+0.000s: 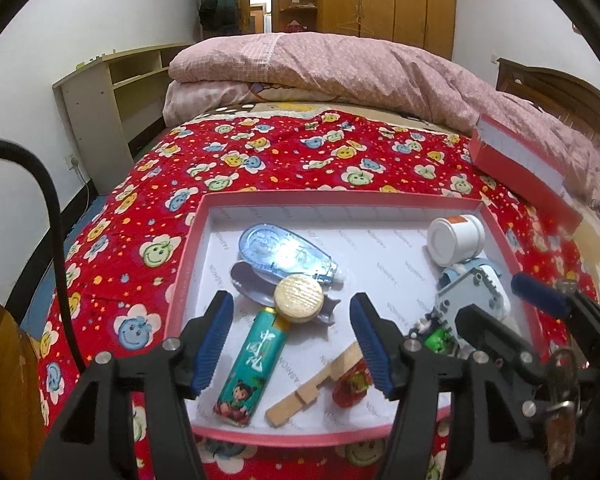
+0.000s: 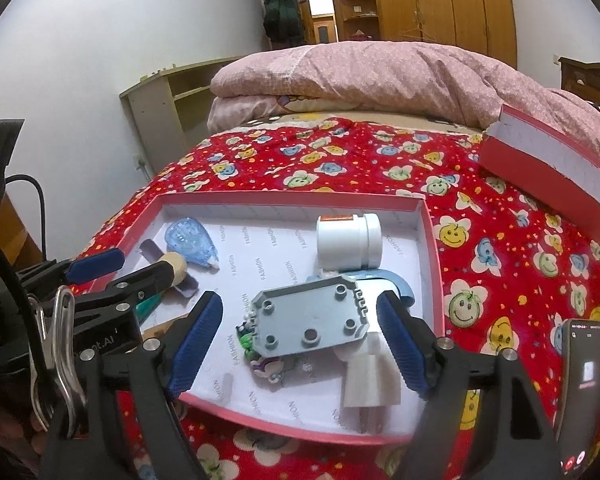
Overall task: Organize rigid objects
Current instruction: 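Open the left tool releasing the disc while the right tool releases the plate, then withdraw both tools from the tray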
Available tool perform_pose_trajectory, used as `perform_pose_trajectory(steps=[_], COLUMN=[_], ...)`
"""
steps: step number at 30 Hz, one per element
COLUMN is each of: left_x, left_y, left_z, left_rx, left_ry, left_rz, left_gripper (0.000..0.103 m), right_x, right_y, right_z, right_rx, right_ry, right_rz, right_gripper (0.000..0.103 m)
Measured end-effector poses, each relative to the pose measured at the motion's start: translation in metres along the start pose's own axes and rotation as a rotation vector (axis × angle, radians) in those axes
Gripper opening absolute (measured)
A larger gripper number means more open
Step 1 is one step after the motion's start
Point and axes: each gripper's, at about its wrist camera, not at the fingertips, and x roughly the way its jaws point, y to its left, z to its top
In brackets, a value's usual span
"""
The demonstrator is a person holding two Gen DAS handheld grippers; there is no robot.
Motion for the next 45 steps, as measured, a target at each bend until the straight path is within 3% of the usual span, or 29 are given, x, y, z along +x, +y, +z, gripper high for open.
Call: perform_pose_trajectory(steps=[12, 25, 35, 45], left_x=[-0.032, -0.056, -0.048, -0.024], left_y=[0.004, 0.002, -0.005, -0.008], left_z=[-0.017, -0.057, -0.082, -0.097], left_rx=[-0.014, -0.028, -0.006, -0.008], left_ry=[-0.010, 0.023, 0.063, 0.119], left_rz=[0.006, -0.016, -0.008, -0.001], left_gripper=[0.064, 0.064, 0.064, 0.064], right_x=[-0.029, -0.054, -0.057, -0.044], right_y=[0.013, 0.018, 0.017, 0.004], right_z=[-0.013, -0.052, -0.077, -0.089], right_rx=[-0.015, -0.011, -0.009, 0.029], right_ry=[-0.022, 0.005, 0.047, 0.084], right_rz=[0.021, 0.023, 0.014, -0.070], right_gripper=[0.081, 0.081, 0.081, 0.081])
